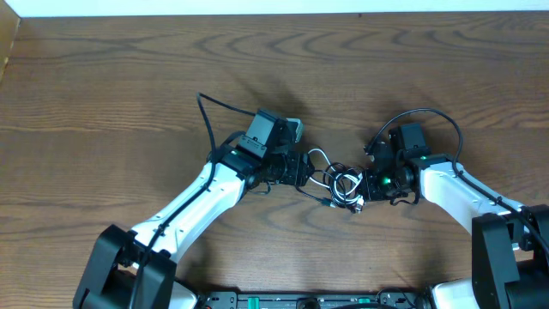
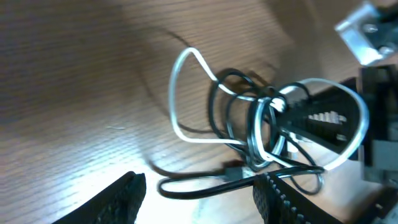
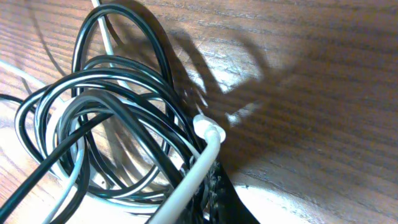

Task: Untangle cables

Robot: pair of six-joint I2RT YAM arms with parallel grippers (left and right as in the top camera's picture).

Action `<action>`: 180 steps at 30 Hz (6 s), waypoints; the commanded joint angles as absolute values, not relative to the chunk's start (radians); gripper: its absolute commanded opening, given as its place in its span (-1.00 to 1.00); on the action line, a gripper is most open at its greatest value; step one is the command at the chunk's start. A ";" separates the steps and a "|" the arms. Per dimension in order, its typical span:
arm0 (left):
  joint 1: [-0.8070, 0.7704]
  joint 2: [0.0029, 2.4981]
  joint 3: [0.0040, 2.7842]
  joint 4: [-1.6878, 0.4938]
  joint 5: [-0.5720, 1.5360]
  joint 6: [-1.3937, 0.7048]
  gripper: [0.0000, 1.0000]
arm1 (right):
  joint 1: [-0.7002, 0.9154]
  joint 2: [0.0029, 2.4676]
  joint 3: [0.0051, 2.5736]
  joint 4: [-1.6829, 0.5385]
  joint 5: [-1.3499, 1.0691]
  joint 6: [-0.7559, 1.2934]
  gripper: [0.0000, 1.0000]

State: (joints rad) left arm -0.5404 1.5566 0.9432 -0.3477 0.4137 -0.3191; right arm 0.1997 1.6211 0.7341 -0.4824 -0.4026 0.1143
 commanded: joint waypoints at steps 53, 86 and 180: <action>-0.151 1.146 0.946 -0.216 0.379 -0.251 -0.85 | 0.197 1.636 0.722 -0.501 -0.320 0.119 -0.98; -0.474 1.559 0.945 -0.292 0.554 -0.264 -0.14 | 0.197 1.636 0.722 -0.501 -0.321 0.119 -0.98; -0.608 1.496 0.899 -0.310 0.421 -0.188 0.01 | 0.255 1.381 0.880 -0.673 -0.530 0.266 -0.43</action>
